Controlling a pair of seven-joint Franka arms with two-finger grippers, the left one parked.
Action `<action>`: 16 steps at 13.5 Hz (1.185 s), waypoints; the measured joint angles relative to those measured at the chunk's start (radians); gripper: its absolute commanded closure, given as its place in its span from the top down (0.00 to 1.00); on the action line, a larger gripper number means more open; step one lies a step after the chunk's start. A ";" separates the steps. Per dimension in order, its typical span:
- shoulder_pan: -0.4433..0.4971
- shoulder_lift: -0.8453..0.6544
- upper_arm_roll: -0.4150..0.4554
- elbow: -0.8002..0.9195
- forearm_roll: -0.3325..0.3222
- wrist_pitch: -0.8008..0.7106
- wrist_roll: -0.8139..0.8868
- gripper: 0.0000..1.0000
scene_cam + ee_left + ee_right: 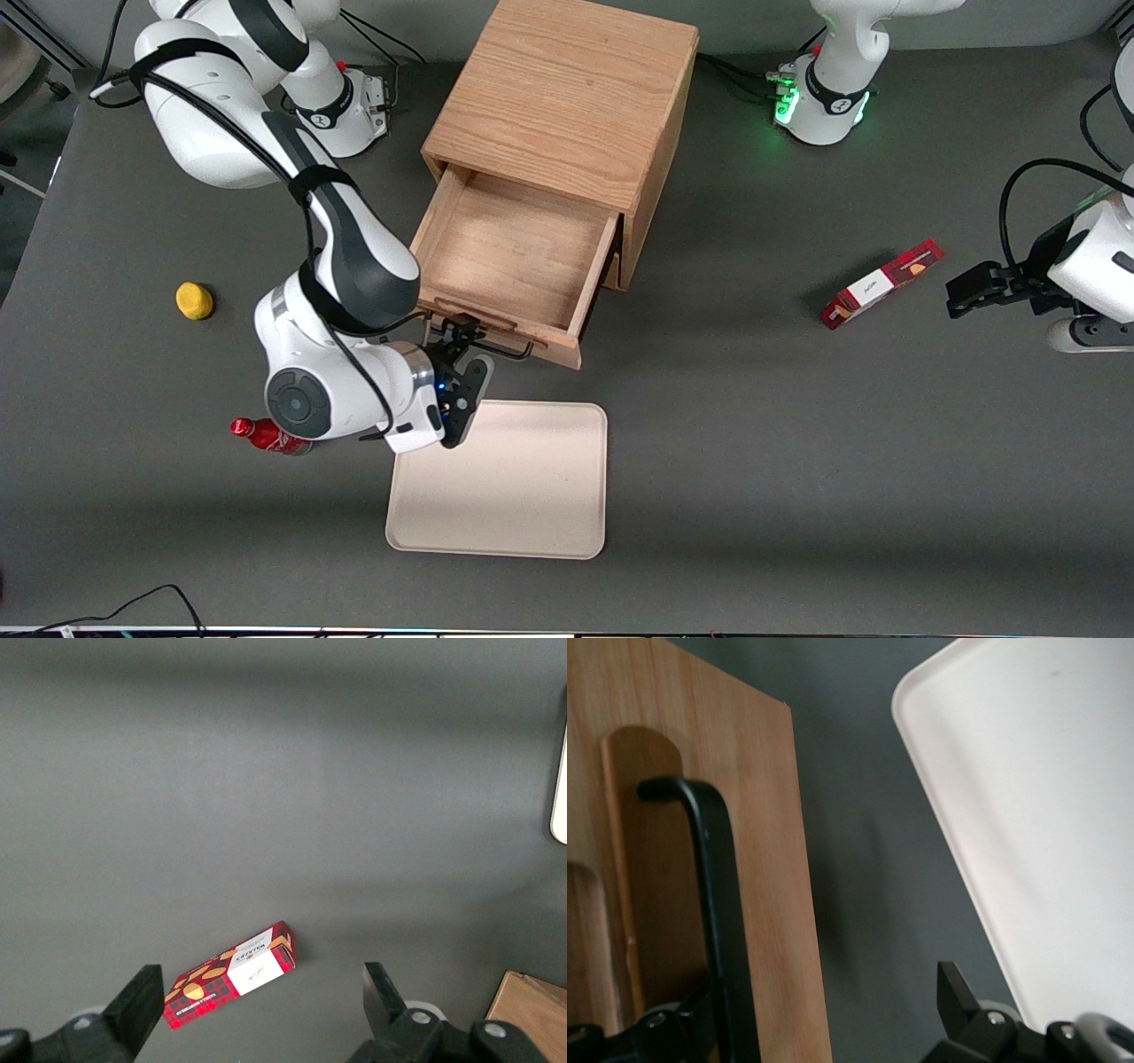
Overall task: Close top drawer
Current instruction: 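Push the drawer front with the right gripper into the cabinet, then keep pushing the drawer front with the right gripper until flush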
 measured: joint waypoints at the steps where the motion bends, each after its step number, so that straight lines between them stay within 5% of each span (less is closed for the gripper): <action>1: 0.004 -0.006 0.004 -0.012 -0.001 0.000 0.002 1.00; 16: -0.011 -0.324 0.103 -0.537 0.000 0.184 0.035 1.00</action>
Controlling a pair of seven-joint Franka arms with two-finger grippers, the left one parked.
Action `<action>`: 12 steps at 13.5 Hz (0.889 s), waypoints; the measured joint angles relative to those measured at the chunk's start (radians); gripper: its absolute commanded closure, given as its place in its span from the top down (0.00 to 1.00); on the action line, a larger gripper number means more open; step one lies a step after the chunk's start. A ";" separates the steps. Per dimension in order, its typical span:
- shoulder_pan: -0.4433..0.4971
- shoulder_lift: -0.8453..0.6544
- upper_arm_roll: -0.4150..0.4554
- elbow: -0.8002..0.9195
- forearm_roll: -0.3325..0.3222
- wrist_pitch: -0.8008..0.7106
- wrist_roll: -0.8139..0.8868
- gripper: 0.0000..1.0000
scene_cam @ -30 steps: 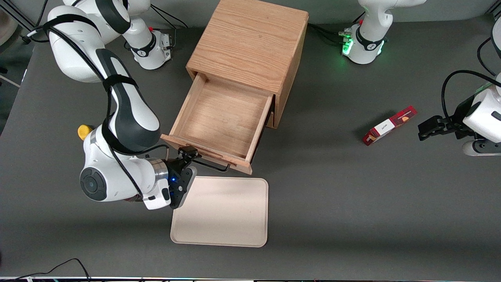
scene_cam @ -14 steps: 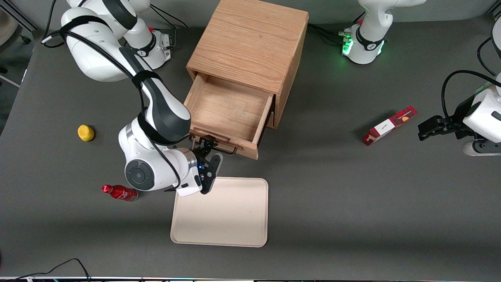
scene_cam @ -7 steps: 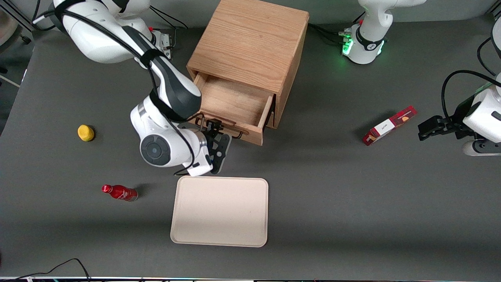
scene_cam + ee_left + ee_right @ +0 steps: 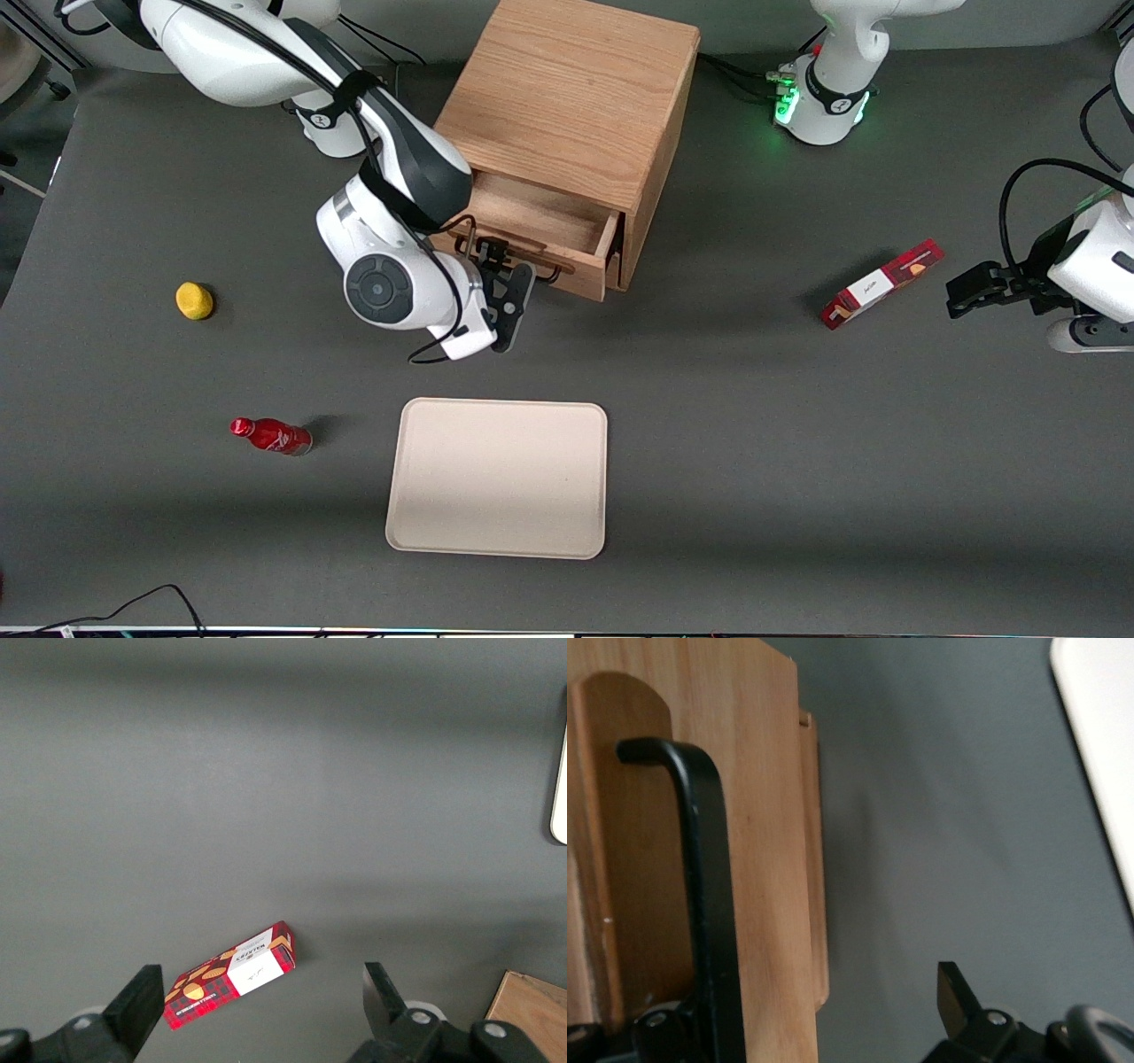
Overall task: Close top drawer
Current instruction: 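Keep pushing the drawer front with the right gripper until flush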
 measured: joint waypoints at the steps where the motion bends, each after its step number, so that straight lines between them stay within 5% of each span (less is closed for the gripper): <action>1: -0.003 -0.010 0.012 -0.015 0.000 0.001 0.014 1.00; 12: -0.008 -0.026 0.121 -0.083 0.000 0.054 0.096 1.00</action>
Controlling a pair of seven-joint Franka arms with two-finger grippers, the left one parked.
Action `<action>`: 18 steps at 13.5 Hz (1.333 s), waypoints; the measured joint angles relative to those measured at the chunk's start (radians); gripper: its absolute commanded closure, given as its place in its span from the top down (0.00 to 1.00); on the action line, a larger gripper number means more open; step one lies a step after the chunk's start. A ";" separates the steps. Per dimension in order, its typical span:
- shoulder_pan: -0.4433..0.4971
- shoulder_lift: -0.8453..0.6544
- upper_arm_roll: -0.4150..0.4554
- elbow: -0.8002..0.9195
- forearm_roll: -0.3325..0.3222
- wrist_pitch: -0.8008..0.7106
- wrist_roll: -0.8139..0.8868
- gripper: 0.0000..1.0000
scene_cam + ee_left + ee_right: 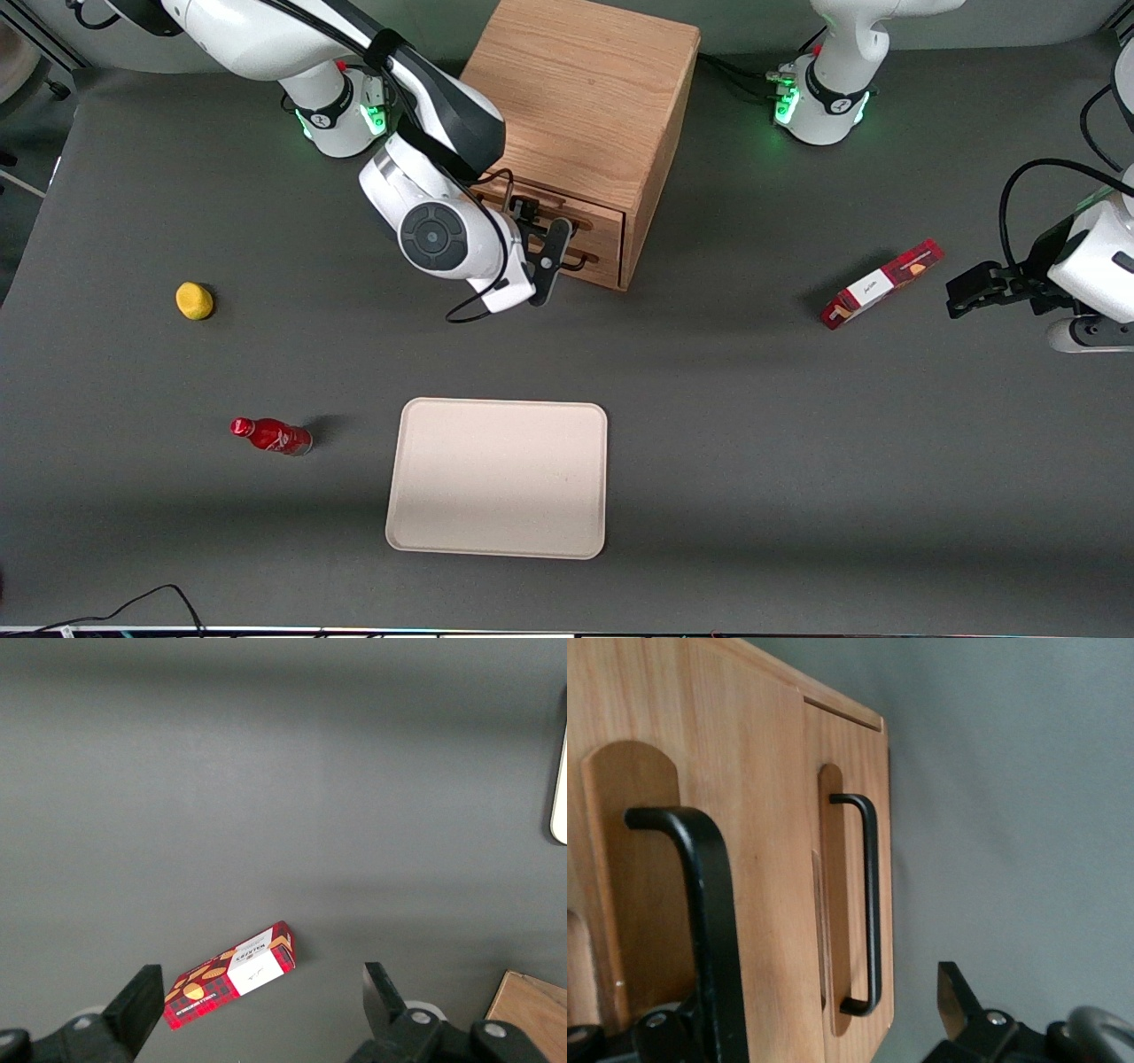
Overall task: Close top drawer
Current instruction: 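Keep pushing the drawer front with the right gripper until flush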
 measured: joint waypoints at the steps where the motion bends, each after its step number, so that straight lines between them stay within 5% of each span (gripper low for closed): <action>1: -0.001 -0.001 0.000 -0.004 0.000 0.002 0.002 1.00; 12: -0.019 -0.069 0.025 -0.055 0.017 0.038 0.024 1.00; 18: -0.035 -0.114 0.040 -0.020 0.079 -0.020 0.027 1.00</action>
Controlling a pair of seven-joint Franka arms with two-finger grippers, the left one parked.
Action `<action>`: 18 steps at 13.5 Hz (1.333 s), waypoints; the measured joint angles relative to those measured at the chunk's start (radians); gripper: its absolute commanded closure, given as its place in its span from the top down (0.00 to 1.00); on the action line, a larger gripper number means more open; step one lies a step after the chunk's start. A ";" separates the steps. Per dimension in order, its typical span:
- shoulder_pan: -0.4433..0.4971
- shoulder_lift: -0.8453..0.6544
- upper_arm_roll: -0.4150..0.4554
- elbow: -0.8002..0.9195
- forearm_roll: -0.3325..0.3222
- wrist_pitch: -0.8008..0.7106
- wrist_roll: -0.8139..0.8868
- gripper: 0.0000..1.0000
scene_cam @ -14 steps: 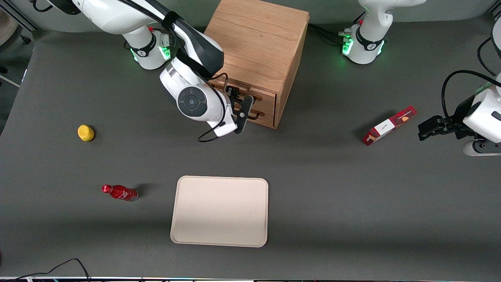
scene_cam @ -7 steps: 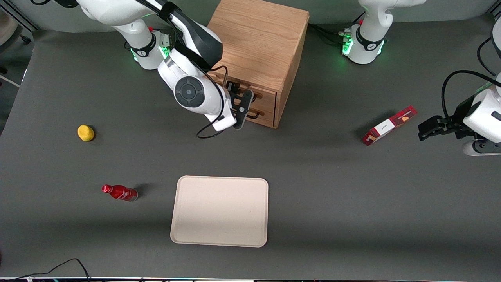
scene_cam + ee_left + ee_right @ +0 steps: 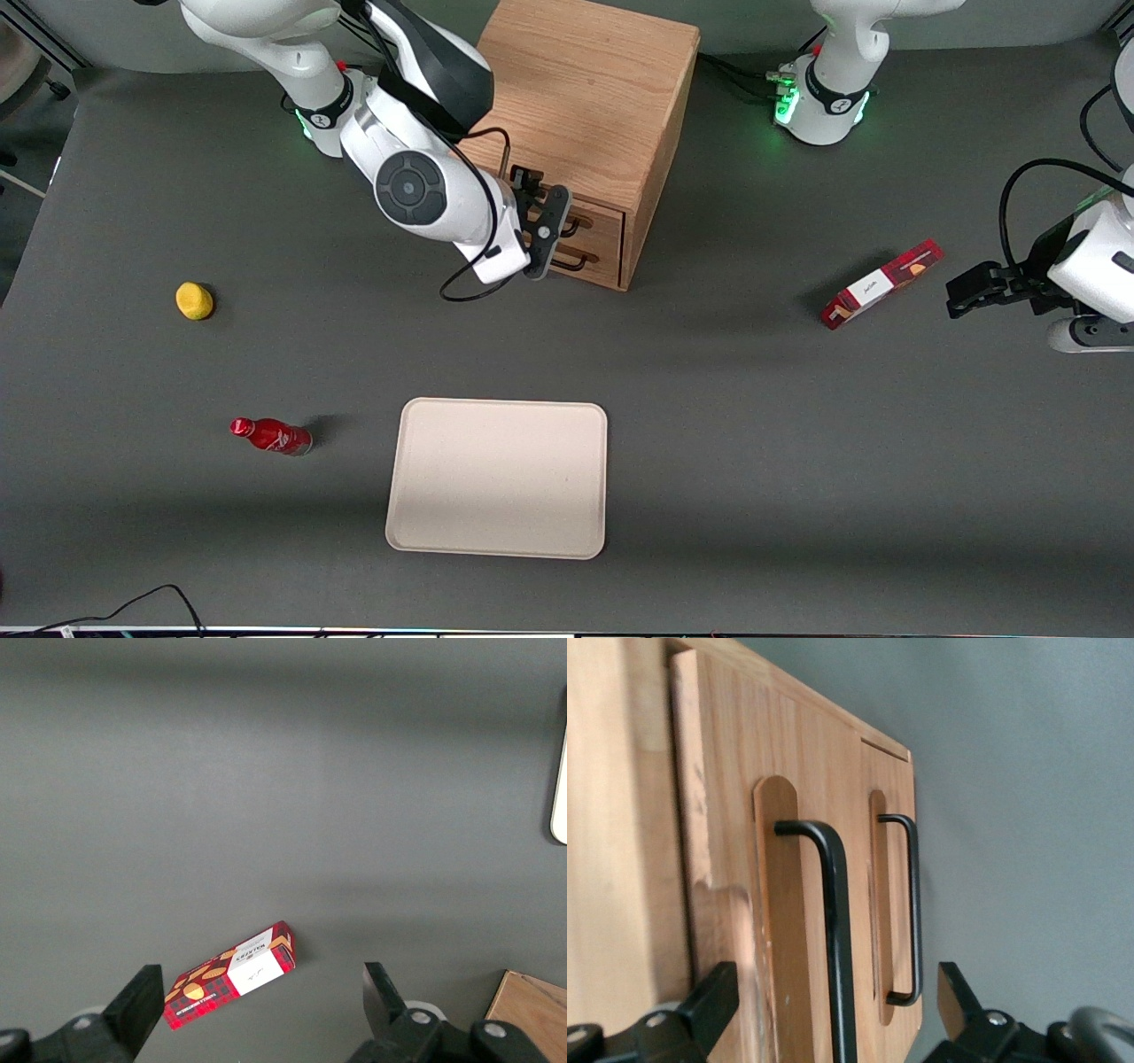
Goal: Close top drawer
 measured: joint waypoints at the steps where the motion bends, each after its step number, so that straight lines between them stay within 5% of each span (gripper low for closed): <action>1: 0.000 -0.002 0.000 -0.001 0.000 0.000 0.002 1.00; 10: -0.026 -0.188 -0.008 0.166 0.025 -0.201 0.022 1.00; 15: -0.030 -0.373 -0.034 0.179 -0.158 -0.270 0.380 1.00; 18: -0.040 -0.476 -0.198 0.178 -0.208 -0.357 0.514 1.00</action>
